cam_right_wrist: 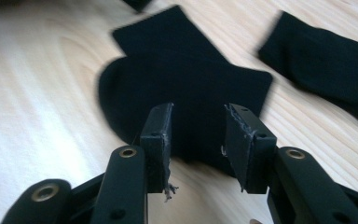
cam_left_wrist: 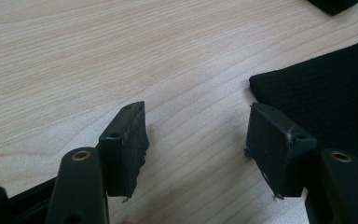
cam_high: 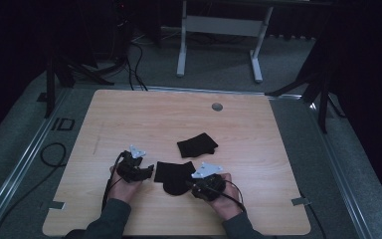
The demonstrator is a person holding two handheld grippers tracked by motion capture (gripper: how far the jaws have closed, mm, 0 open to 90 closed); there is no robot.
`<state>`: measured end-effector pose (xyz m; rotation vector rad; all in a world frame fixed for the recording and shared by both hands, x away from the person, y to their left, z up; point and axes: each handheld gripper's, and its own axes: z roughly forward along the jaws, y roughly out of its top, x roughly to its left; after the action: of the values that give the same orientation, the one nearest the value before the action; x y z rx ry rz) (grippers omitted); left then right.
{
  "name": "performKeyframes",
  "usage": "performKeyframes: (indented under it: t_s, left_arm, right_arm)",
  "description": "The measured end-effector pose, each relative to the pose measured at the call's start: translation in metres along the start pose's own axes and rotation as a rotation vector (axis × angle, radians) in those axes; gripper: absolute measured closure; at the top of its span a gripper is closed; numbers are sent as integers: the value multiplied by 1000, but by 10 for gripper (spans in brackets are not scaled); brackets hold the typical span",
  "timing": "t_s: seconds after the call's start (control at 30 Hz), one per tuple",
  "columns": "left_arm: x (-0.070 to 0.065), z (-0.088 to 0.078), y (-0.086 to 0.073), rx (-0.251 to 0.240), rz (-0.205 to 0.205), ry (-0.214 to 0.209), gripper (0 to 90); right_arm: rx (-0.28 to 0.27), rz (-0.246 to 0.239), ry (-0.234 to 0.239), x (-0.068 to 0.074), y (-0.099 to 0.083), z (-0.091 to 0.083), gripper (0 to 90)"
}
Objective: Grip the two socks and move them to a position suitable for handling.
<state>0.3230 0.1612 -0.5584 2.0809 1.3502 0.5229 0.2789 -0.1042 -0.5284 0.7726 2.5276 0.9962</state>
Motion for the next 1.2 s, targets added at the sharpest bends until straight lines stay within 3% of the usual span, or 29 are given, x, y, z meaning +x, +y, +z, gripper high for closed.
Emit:
performKeyframes:
  t_s: [0.2, 0.5, 0.63, 0.87, 1.0, 1.07, 1.13, 1.2]
  left_arm:
    - [0, 0, 0, -1, 0, 0, 385]
    - [0, 0, -1, -6, 0, -1, 385]
    - [0, 0, -1, -7, 0, -2, 383]
    - [0, 0, -1, -7, 0, -1, 380]
    - [0, 0, -1, -8, 0, -1, 379]
    - [0, 0, -1, -8, 0, -1, 379]
    - [0, 0, -1, -9, 1, -2, 379]
    - [0, 0, -1, -10, 2, -2, 379]
  right_arm:
    - [12, -61, 38, 21, 12, 13, 611]
    - [53, -99, 87, 41, 17, 33, 580]
    - [89, -77, 99, 42, 14, 43, 576]
    - [78, -28, 104, 39, 12, 44, 623]
    - [79, -5, 76, 37, 12, 43, 771]
    - [81, 3, 76, 37, 12, 42, 798]
    - [87, 62, 108, 36, 12, 42, 831]
    - [83, 87, 118, 35, 11, 42, 837]
